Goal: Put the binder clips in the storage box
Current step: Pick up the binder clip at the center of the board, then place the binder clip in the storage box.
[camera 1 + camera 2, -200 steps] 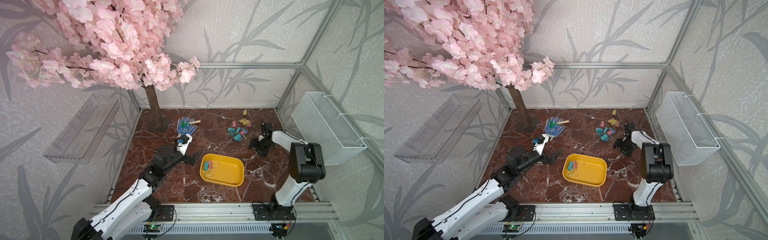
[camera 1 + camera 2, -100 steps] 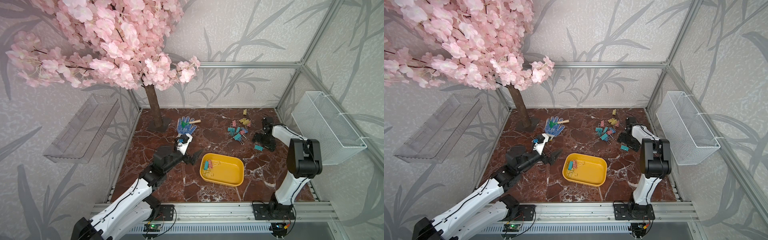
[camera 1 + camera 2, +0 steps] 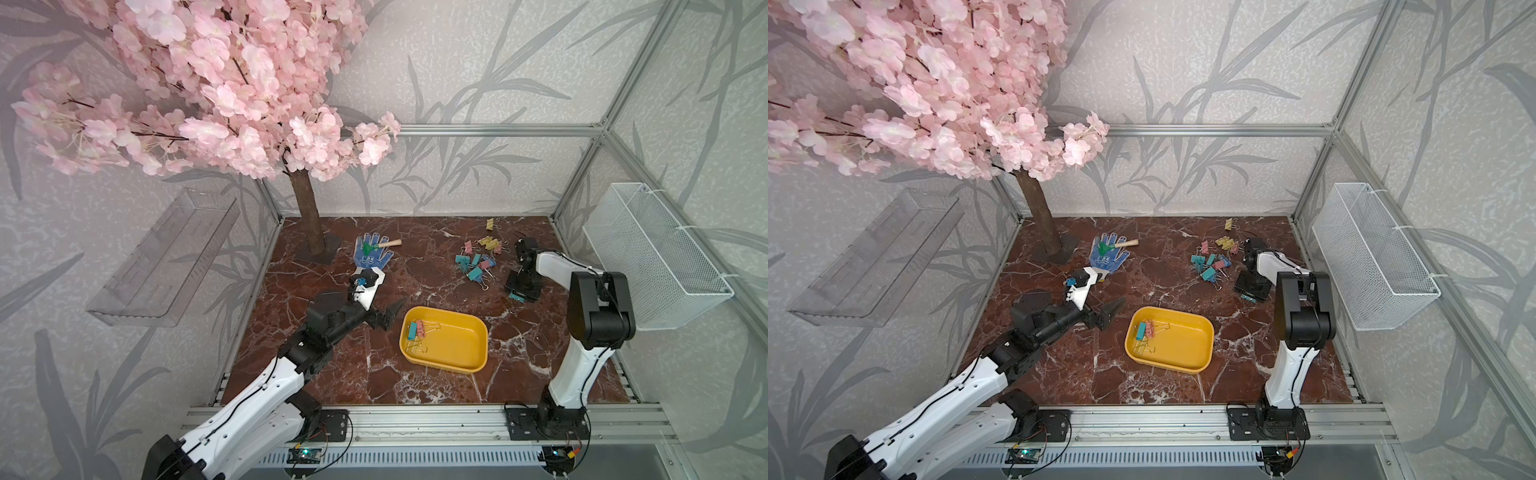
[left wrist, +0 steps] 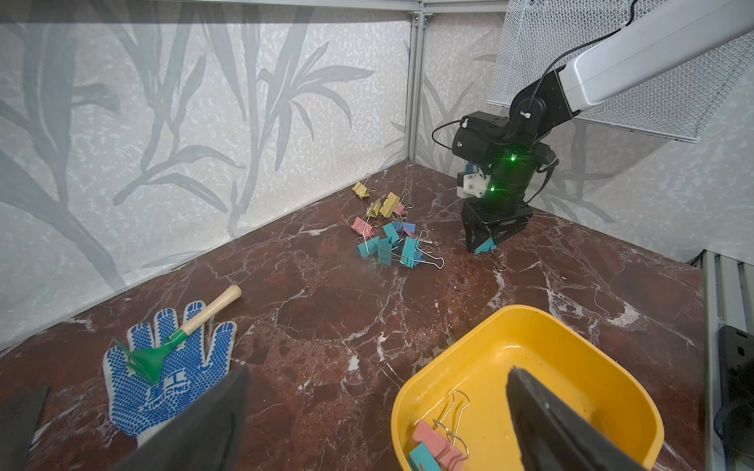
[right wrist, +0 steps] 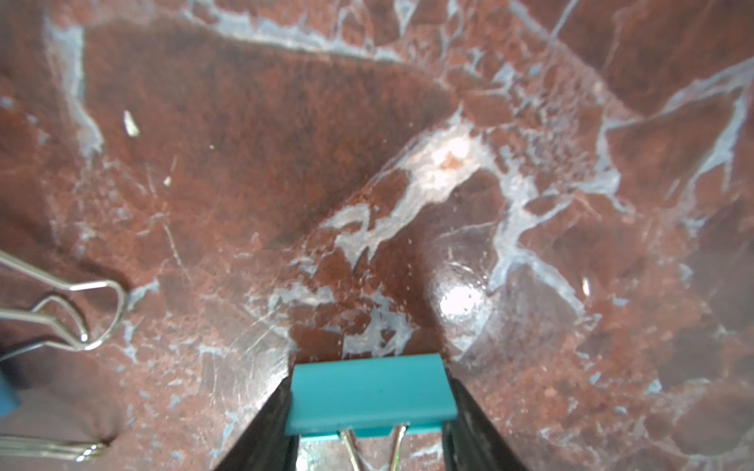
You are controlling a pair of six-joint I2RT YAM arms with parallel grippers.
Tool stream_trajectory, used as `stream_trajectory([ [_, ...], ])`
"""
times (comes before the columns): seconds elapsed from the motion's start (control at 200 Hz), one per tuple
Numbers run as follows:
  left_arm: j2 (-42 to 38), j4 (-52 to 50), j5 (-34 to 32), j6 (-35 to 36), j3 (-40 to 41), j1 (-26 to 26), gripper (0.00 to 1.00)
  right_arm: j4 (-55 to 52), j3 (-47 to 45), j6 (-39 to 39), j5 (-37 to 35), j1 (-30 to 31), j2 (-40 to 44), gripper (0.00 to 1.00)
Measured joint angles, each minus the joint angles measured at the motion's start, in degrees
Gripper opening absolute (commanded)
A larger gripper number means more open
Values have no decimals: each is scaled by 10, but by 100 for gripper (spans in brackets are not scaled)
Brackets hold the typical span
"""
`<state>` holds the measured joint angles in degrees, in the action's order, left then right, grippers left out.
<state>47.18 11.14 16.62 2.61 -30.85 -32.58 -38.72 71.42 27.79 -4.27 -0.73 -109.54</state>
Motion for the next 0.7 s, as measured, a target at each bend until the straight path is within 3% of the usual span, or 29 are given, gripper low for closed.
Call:
stream_trajectory([
  [0.195, -2, 0, 0, 0, 0, 0, 100, -10, -9, -27, -11, 14, 45, 35],
  [0.355, -2, 0, 0, 2, 0, 0, 100, -45, -8, -43, -12, 75, 159, 36],
  [0.55, -3, 0, 0, 4, 0, 0, 100, -72, -4, -64, 37, 259, 321, 36],
  [0.7, -13, -1, 2, 9, 1, 0, 100, -82, -3, -67, 77, 420, 337, 38],
])
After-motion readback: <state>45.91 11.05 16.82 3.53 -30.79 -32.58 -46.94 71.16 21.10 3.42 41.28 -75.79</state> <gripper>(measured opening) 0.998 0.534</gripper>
